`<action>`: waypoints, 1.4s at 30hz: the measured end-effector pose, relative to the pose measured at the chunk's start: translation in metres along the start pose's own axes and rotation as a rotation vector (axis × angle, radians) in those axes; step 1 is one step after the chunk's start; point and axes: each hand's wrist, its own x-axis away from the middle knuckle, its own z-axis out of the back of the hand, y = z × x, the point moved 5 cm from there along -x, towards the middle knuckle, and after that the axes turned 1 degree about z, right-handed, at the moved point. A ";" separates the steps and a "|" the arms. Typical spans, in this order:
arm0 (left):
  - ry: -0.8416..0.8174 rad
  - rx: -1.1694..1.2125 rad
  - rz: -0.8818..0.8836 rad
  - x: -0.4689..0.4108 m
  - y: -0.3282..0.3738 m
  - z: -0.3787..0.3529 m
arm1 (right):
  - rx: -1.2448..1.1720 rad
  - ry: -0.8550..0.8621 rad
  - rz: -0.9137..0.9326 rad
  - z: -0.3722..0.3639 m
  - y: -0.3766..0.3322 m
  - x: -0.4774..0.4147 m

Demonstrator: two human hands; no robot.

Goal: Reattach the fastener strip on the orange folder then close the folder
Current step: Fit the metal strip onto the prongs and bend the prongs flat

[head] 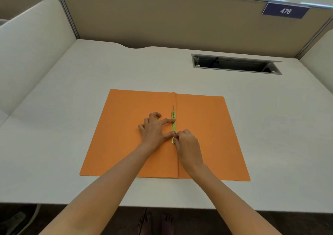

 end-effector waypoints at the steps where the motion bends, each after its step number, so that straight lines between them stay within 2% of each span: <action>1: -0.004 0.008 0.003 0.000 0.000 0.000 | 0.030 -0.015 -0.002 0.000 -0.003 0.001; 6: -0.023 0.032 0.018 -0.001 0.000 0.001 | 0.299 0.020 0.047 0.009 -0.036 0.007; 9: -0.024 0.034 0.020 0.000 0.000 0.001 | 0.505 -0.025 0.020 0.003 -0.050 0.007; 13: -0.032 0.005 0.029 -0.001 0.001 0.001 | 0.608 -0.075 0.040 -0.004 -0.057 0.009; 22: -0.040 -0.008 0.036 -0.002 0.001 -0.001 | 0.707 -0.047 0.131 -0.018 -0.053 0.009; 30: -0.017 0.036 0.011 -0.001 0.000 -0.002 | 0.554 0.058 0.166 -0.002 -0.045 0.011; 35: -0.004 0.045 0.006 0.000 -0.001 0.000 | 0.277 0.134 0.145 0.009 -0.022 0.018; 42: 0.007 0.024 0.007 -0.001 -0.001 -0.001 | -0.075 0.151 -0.008 -0.005 0.004 0.031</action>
